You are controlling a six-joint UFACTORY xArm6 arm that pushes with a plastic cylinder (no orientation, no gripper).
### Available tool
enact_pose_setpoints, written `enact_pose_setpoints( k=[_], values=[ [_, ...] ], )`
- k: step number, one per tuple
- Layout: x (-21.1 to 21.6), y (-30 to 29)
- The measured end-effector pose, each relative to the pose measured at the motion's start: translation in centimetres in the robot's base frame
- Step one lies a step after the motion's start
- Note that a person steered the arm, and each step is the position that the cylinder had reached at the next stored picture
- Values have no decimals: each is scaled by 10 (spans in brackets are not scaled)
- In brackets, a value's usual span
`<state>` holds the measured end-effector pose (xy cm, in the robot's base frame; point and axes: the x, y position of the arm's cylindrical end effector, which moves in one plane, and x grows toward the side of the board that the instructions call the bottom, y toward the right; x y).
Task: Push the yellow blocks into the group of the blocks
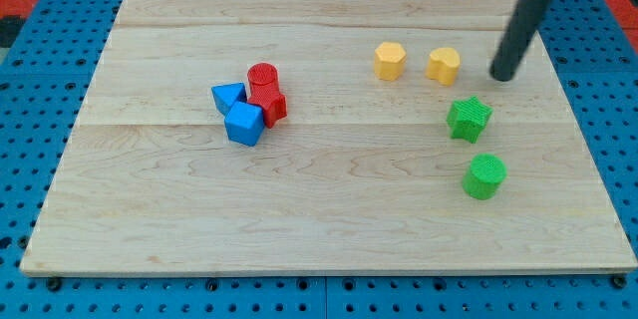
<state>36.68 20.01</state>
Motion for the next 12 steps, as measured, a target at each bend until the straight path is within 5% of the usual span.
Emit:
enact_pose_setpoints(
  k=[3, 5, 7, 8, 9, 10, 12],
  values=[
    [-42, -184],
    [-15, -165],
    [-13, -234],
    [-57, -158],
    [-46, -69],
    [-16, -69],
    [-16, -215]
  ],
)
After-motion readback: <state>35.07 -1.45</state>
